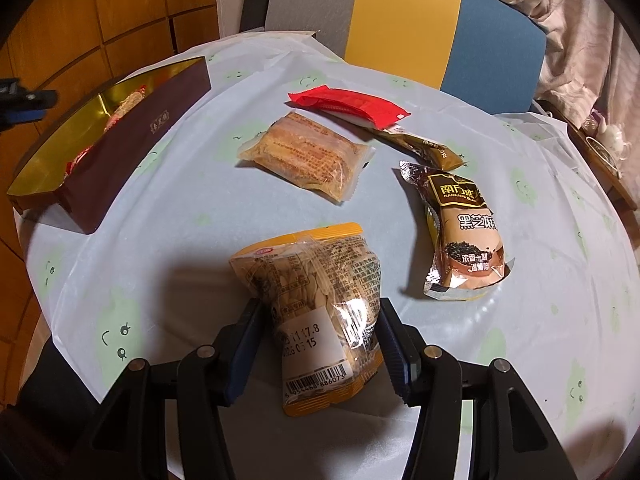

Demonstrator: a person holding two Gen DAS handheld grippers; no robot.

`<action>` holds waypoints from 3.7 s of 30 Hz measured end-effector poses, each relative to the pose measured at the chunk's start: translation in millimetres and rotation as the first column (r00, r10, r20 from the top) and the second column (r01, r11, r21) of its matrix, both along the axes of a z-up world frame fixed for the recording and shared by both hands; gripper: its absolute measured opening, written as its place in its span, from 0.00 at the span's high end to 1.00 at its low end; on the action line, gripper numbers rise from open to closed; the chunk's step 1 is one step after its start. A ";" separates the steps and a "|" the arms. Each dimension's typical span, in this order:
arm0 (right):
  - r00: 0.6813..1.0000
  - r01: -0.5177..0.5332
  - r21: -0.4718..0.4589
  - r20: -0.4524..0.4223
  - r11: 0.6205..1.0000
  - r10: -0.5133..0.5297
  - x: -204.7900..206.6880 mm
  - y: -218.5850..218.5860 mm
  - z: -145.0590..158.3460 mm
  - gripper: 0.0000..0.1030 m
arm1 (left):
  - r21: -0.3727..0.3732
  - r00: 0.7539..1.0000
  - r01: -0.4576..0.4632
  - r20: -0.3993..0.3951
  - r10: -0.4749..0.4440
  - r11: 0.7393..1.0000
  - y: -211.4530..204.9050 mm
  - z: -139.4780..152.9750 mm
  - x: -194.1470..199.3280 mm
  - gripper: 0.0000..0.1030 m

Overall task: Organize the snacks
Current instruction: 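Carry the chipmunk rice stick into the gold tray and open the left tool, then carry the clear peanut bag into the gold tray and open the right tool, then reach left tool to the clear-wrapped pastry while right tool moves toward brown sesame packet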

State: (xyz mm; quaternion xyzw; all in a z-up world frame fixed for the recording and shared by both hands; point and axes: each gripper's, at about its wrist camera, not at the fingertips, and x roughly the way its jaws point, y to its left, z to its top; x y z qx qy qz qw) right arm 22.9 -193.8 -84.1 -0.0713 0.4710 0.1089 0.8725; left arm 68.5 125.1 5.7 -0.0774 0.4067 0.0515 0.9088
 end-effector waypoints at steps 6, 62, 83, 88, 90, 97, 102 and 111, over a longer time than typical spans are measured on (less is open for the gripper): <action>1.000 0.007 0.003 -0.013 1.000 -0.007 2.3 -0.2 1.2 0.45 | 0.013 1.000 -0.009 0.014 0.009 1.000 -0.5 2.0 -18.4 0.66; 0.988 -0.151 0.347 0.027 0.926 0.151 39.4 56.1 80.6 0.60 | -0.010 0.984 -0.175 0.019 0.176 0.984 65.5 -12.6 -46.6 0.65; 0.866 -0.454 0.342 -0.047 0.822 0.498 59.3 240.9 38.2 0.37 | -0.005 0.973 -0.229 0.006 0.229 0.973 89.2 -16.3 -54.4 0.65; 0.891 -0.438 0.283 0.014 0.853 0.453 50.0 217.6 54.2 0.39 | 0.002 0.979 -0.204 0.015 0.204 0.979 78.1 -12.7 -52.4 0.65; 0.896 -0.437 0.245 0.034 0.865 0.443 45.5 211.3 58.3 0.50 | 0.008 0.982 -0.189 0.022 0.189 0.982 71.8 -9.9 -52.6 0.65; 0.921 -0.388 0.252 0.073 0.886 0.383 31.5 172.7 65.1 0.52 | 0.032 0.991 -0.130 0.036 0.129 0.991 50.3 -1.9 -53.5 0.65; 0.945 -0.328 0.273 0.095 0.904 0.314 22.9 141.0 70.0 0.52 | 0.049 0.995 -0.091 0.045 0.089 0.995 35.0 2.2 -53.2 0.65; 0.980 -0.188 0.230 0.109 0.955 0.166 23.4 70.0 72.4 0.51 | 0.079 0.999 -0.011 0.049 0.007 0.997 6.7 5.7 -50.8 0.65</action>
